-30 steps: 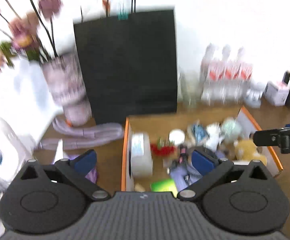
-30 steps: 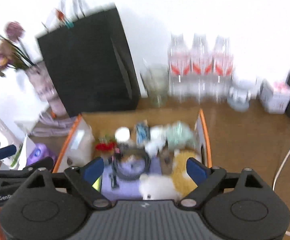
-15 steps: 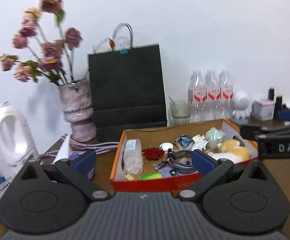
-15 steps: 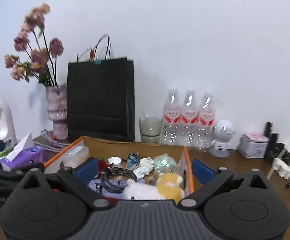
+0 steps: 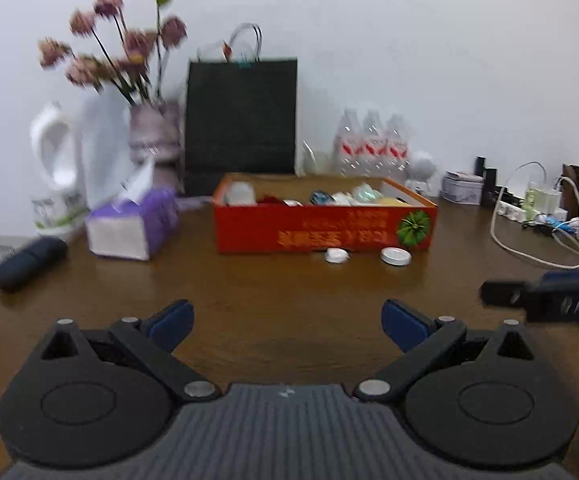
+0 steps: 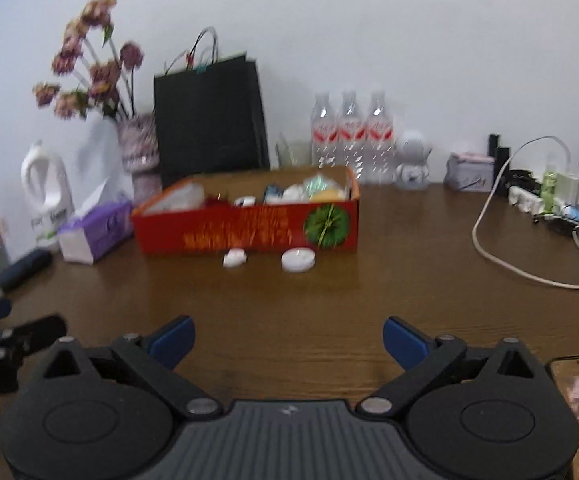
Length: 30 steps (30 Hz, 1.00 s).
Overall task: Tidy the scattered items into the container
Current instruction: 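Grasp the small white cap with the left tool while the right tool grasps the white round lid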
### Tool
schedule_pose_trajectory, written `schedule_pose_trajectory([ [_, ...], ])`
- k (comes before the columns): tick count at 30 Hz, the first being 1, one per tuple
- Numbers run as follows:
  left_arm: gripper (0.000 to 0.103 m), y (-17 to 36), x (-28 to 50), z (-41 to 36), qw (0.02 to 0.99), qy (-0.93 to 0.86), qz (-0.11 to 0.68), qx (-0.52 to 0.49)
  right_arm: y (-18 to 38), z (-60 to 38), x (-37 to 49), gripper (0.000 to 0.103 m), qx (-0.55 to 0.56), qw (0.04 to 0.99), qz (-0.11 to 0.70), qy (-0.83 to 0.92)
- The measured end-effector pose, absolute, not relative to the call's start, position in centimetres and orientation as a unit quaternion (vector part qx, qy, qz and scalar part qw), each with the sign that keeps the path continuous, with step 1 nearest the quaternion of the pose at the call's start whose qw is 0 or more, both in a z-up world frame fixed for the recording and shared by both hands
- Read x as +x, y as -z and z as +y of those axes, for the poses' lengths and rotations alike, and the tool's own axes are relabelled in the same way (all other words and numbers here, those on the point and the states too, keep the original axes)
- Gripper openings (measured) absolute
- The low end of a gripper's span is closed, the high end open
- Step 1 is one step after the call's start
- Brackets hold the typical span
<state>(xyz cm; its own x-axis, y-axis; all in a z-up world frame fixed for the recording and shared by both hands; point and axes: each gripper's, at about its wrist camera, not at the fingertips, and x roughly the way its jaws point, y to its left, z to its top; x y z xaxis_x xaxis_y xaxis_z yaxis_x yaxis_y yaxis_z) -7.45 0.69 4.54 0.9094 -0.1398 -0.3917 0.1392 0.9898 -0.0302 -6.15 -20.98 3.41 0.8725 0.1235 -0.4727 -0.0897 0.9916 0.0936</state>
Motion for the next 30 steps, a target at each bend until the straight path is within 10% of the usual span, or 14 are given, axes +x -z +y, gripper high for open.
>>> schedule_pose_trajectory([
  [6,0.092,-5.3,3.2,-1.1,0.957,0.116,0.265,0.034,-3.2,-20.2,2.7,0.086,-0.019,0.970,0.238,-0.053],
  [9,0.079,-4.8,8.0,-1.7,0.950,0.132,0.281,0.033,-2.3,-20.2,8.5,0.061,-0.009,0.959,0.279,-0.056],
  [18,0.064,-2.2,14.6,-4.4,0.932,0.175,0.317,0.035,0.2,-20.2,14.0,0.039,0.002,0.943,0.331,-0.047],
  [30,0.034,-0.1,16.8,-7.1,0.926,0.167,0.333,0.065,0.1,-22.3,13.3,0.038,0.017,0.943,0.326,-0.063],
])
